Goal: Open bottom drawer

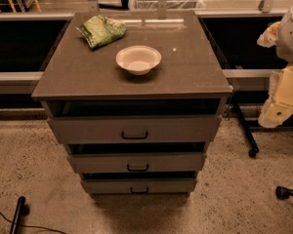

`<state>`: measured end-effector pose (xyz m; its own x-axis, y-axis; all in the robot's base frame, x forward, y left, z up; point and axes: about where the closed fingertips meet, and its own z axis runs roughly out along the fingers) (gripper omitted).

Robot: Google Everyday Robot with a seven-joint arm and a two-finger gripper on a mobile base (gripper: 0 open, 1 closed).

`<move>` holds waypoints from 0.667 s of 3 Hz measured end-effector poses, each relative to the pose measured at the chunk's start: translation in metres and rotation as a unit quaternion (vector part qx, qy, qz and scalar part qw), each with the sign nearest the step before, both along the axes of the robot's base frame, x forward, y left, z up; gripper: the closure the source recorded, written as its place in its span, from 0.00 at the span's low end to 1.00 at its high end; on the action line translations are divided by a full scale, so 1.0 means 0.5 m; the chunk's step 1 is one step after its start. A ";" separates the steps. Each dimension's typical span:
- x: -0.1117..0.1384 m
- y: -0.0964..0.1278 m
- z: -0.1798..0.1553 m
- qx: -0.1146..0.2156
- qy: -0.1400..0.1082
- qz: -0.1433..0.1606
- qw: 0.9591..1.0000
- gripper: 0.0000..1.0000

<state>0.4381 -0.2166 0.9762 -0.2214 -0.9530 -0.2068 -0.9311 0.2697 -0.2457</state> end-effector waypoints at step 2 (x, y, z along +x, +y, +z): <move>-0.006 -0.008 -0.065 0.023 0.016 -0.006 1.000 0.00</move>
Offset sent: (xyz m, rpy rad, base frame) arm -0.0075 -0.0113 -0.0897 0.1216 0.1042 -0.0313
